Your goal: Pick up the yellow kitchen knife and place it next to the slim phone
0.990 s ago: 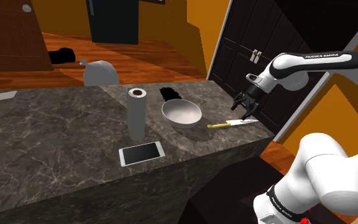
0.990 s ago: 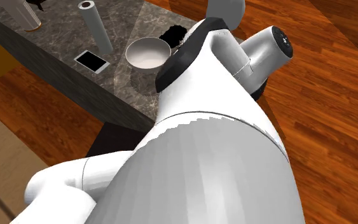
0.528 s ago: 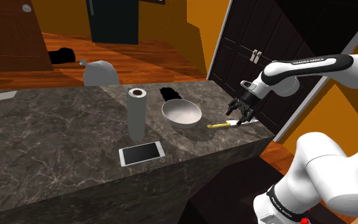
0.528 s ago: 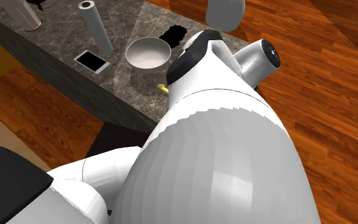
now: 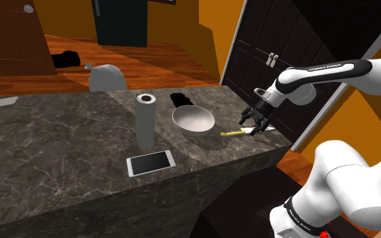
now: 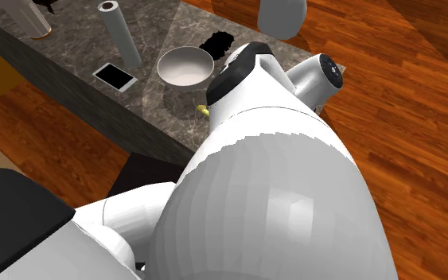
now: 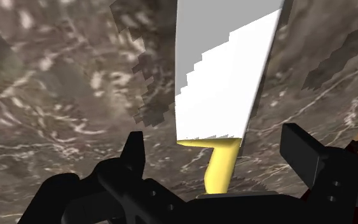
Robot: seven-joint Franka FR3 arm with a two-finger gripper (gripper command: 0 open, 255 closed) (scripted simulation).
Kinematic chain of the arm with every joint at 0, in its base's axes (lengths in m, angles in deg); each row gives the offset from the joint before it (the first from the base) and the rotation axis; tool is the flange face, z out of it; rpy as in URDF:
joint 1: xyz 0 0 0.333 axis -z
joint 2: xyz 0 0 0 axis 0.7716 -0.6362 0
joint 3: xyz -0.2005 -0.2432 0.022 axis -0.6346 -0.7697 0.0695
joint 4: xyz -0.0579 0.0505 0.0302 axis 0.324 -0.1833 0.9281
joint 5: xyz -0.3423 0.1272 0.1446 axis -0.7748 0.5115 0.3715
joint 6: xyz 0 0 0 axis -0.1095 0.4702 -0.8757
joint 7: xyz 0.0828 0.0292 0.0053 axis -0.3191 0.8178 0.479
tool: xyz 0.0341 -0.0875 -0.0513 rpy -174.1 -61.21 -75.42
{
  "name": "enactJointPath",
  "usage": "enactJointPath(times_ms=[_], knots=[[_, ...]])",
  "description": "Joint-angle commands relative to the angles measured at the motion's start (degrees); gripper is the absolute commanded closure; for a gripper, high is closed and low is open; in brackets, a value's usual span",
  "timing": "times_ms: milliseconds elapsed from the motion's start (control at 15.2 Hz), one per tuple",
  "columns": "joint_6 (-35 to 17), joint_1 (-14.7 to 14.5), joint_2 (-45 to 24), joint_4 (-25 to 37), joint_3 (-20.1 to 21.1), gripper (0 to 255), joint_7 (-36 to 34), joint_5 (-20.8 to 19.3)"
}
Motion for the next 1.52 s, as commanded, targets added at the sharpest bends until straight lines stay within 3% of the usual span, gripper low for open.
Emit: enactJointPath(times_ms=[0,66,594,660,1452], knots=[[0.00,0.00,0.00,0.00,0.00,0,0.00,0.00],[0.00,0.00,0.00,0.00,0.00,255,0.00,0.00],[0.51,1.69,0.90,-0.66,1.71,255,-0.77,-0.51],[-0.01,0.02,-0.03,0.00,0.02,255,0.03,0.04],[9.37,6.34,4.99,3.85,9.48,255,-5.39,-0.93]])
